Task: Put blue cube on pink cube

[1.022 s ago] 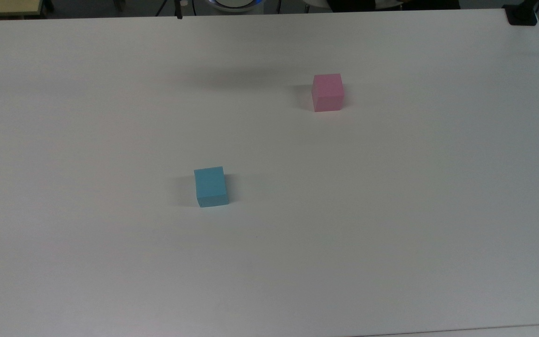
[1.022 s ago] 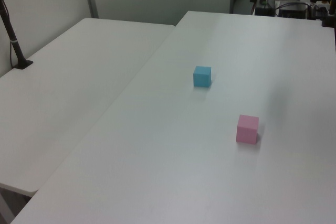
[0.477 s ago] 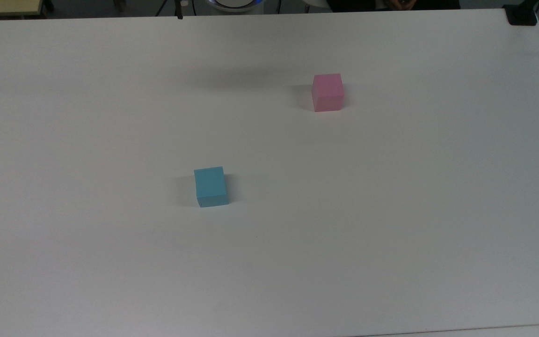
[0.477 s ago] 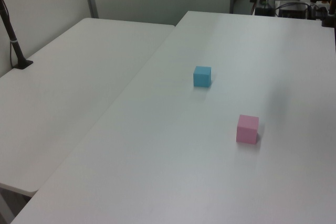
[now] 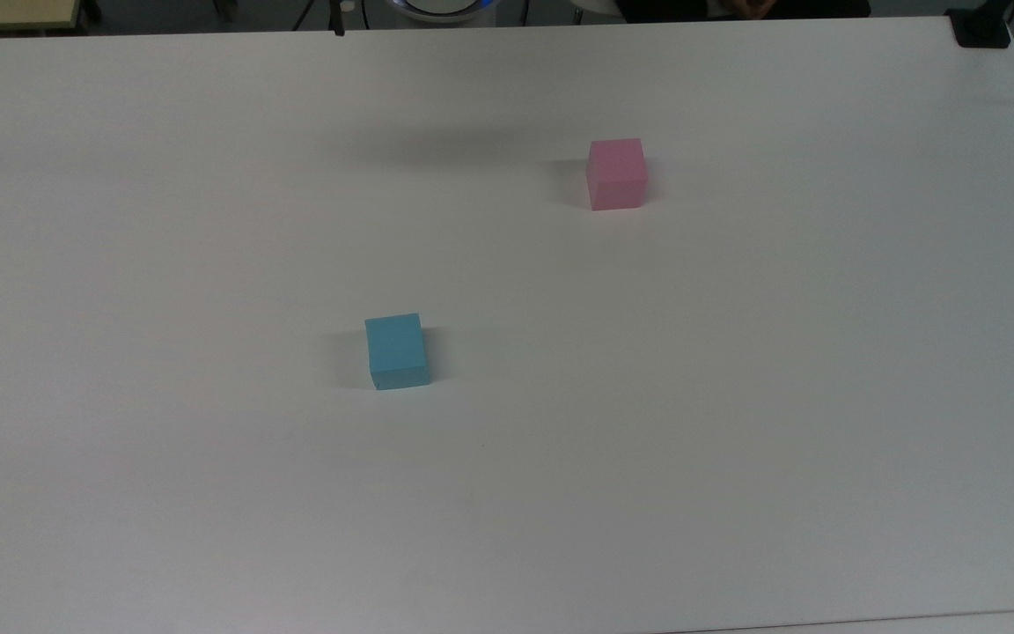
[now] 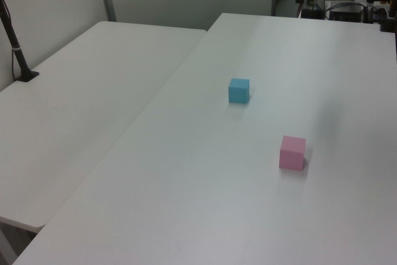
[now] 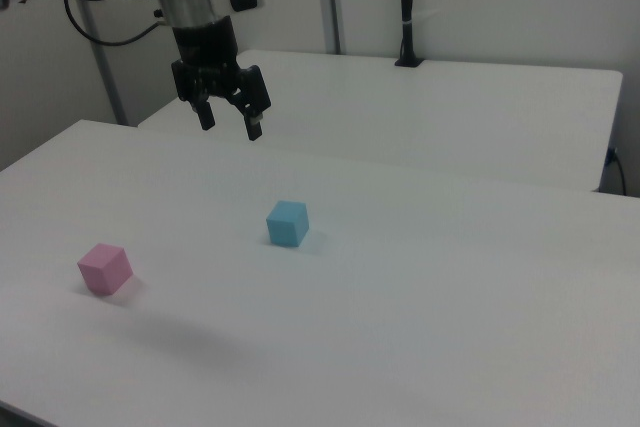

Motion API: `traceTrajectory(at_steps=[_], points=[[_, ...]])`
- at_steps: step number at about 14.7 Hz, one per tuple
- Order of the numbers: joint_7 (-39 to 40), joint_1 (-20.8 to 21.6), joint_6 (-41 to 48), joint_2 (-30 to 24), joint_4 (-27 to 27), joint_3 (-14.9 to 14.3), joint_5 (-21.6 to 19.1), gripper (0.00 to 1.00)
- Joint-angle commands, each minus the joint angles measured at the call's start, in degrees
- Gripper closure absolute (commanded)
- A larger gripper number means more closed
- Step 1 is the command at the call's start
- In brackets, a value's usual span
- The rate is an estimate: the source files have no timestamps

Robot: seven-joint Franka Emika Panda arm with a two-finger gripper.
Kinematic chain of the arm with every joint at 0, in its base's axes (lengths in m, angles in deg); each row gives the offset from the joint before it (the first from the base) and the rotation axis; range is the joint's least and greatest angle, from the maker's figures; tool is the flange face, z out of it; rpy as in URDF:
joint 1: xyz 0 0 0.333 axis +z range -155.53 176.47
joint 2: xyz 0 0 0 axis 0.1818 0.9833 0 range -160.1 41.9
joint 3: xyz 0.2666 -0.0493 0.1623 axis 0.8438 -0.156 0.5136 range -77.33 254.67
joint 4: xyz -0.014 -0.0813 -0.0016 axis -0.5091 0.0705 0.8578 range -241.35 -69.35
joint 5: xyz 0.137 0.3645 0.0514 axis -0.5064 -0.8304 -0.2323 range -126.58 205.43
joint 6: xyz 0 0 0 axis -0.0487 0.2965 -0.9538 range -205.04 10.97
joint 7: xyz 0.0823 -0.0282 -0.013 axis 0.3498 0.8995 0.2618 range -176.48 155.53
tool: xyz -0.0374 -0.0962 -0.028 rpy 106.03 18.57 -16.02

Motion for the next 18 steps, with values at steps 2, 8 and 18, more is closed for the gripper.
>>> traceTrajectory(at_steps=[2,8,18], points=[[1.2,0.4,1.3,-1.2,-0.8,-0.8,-0.6,0.0],[1.3,0.4,0.9,-1.1,-0.8,-0.9,-1.0,0.0],[1.4,0.9,-0.9,-0.6,-1.3,-0.9,-1.1,0.0]])
